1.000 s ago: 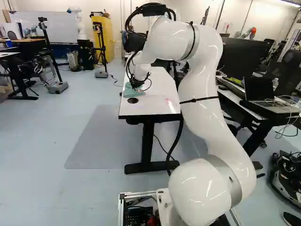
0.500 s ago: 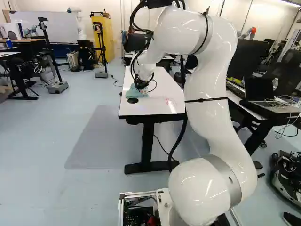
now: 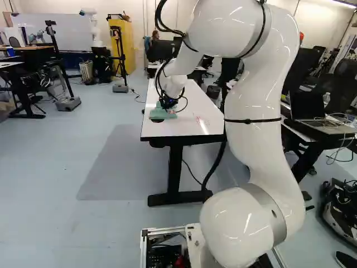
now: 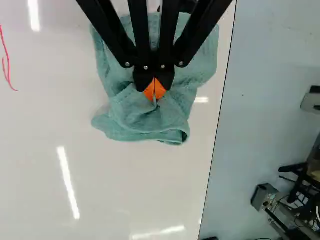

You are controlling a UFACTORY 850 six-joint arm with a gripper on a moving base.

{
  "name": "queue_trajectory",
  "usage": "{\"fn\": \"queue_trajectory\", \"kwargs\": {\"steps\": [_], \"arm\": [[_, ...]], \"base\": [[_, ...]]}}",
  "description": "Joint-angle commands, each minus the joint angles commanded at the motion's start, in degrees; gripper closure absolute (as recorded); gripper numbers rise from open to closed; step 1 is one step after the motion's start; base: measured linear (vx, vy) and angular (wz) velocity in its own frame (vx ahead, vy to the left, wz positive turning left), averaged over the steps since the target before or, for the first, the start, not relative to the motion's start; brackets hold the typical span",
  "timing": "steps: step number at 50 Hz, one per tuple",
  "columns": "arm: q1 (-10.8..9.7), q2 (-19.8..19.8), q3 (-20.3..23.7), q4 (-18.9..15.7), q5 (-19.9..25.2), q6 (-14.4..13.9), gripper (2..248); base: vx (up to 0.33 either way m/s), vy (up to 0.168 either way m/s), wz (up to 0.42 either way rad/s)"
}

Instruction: Clean the table with the green towel

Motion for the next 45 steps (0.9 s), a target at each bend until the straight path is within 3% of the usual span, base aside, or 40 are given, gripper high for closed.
{"fn": "queue_trajectory", "kwargs": {"steps": [30, 45], "arm": [[4.0, -3.4, -4.6, 0.0, 0.0, 0.0, 230], [4.1, -2.8, -4.5, 0.0, 0.0, 0.0, 230]], "base": [[0.000, 0.000, 0.000], [0.000, 0.000, 0.000]]}}
